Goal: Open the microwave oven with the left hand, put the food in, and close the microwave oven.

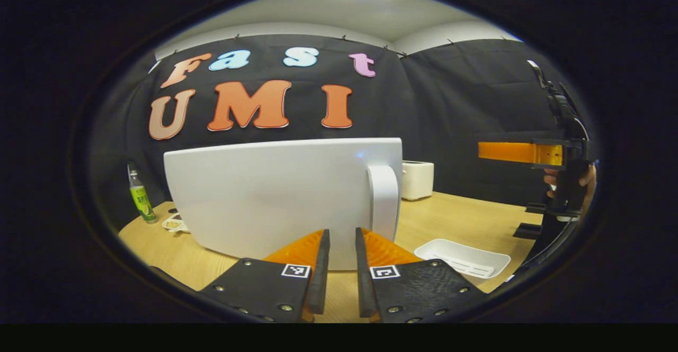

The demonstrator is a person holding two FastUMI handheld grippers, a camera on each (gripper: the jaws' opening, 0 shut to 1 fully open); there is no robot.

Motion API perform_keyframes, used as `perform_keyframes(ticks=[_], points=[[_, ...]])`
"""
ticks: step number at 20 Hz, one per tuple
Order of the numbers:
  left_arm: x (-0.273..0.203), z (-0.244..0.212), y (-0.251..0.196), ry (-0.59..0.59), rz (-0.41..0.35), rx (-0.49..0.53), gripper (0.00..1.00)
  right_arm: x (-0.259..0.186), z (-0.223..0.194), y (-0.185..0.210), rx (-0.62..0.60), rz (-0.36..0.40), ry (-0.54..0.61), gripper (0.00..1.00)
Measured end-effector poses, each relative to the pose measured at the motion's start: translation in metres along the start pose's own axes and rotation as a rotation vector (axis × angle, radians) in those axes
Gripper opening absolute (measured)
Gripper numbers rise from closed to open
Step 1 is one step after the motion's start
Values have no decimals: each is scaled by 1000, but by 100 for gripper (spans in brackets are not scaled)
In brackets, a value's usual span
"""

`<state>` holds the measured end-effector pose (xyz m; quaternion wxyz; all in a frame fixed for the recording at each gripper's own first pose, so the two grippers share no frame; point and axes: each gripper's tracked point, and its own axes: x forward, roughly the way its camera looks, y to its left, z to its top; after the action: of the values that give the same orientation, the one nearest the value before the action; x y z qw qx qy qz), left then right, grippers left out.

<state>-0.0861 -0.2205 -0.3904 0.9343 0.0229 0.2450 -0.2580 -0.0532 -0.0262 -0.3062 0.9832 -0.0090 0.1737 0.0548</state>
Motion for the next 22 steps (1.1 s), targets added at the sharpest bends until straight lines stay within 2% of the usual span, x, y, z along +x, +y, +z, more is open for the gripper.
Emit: perform_keyframes(ticks=[2, 5, 14, 19, 20, 22], points=[[18, -1, -1, 5, 11, -5, 25, 0, -4, -6, 1, -8, 4, 92], [41, -4, -2, 11, 20, -19, 17, 0, -13, -18, 13, -26, 20, 92], [95, -5, 8, 19, 70, 5, 17, 5, -27, -37, 45, -63, 58, 92], [114, -2, 16, 25, 110, -35, 18, 8, -25, -38, 41, -71, 58, 92], [116, -3, 10, 26, 101, -38, 10, 9, -24, -37, 38, -69, 58, 92], [121, -3, 6, 35, 100, -13, 7, 11, -24, -34, 35, -69, 63, 92]])
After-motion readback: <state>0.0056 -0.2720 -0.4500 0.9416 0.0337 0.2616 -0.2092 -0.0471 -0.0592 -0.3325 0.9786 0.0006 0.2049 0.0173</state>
